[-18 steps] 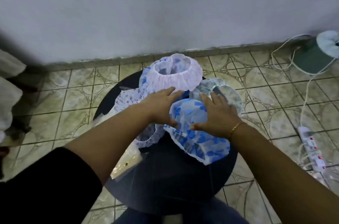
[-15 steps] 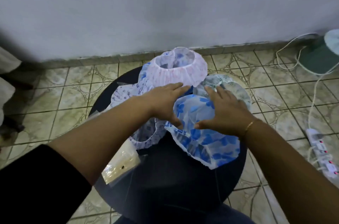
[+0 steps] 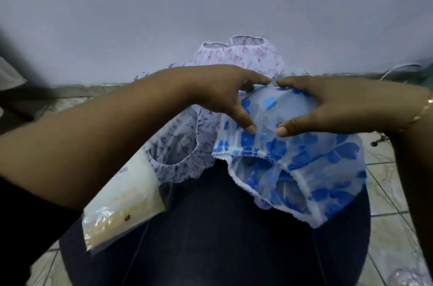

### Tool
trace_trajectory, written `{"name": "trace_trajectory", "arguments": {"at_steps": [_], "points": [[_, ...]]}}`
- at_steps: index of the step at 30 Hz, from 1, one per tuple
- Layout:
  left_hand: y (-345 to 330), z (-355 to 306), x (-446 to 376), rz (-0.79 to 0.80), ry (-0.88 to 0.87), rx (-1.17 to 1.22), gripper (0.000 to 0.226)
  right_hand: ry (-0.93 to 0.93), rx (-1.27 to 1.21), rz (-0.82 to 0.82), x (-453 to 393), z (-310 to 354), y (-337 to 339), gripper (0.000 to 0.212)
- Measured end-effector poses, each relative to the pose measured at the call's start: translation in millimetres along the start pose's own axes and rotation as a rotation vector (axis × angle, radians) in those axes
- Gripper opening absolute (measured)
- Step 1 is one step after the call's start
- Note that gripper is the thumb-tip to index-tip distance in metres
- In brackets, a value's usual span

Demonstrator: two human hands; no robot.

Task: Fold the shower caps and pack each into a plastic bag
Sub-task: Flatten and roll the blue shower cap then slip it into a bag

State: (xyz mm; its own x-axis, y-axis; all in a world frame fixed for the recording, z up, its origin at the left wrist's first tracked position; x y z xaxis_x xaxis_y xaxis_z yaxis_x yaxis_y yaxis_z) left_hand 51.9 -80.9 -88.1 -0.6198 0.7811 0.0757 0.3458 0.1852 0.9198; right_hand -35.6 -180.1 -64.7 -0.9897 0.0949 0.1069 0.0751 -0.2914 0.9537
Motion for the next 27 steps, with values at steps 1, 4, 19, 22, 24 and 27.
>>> {"name": "trace_trajectory", "arguments": {"at_steps": [1, 4, 19, 22, 24, 27], "points": [[1, -3, 6, -0.027, 0.003, -0.003, 0.1, 0.013, 0.015, -0.021, 4, 2, 0, 0.095], [2, -11, 24, -0.05, 0.024, 0.034, 0.092, 0.061, 0.095, -0.088, 17, 13, 0, 0.086], [22, -17, 131, -0.285, 0.213, 0.506, 0.066, 0.208, -0.285, -0.284, 74, 50, 17, 0.047], [19, -8, 149, -0.456, 0.241, 0.654, 0.049, 0.091, -0.484, -0.254, 69, 33, 11, 0.037], [14, -5, 164, -0.585, 0.258, 0.716, 0.05, -0.038, -0.717, -0.206, 66, 14, -3, 0.029], [-2, 1, 194, -0.79, 0.311, 0.796, 0.067, -0.183, -0.971, -0.158, 66, -14, -31, 0.016]]}}
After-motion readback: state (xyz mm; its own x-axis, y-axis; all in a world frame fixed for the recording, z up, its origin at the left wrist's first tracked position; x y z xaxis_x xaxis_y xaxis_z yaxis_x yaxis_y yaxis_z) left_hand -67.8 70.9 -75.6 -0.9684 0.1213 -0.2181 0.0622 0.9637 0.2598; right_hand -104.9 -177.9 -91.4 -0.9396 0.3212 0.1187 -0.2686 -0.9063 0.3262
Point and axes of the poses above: each hand's wrist, its own x-axis away from the middle knuckle, its own y-axis out of the back of the hand, z = x × y, the point moved 8 cm from there along -x, towards the middle knuckle, and after that the axes turned 9 degrees about -z, right-handed, at the moved point
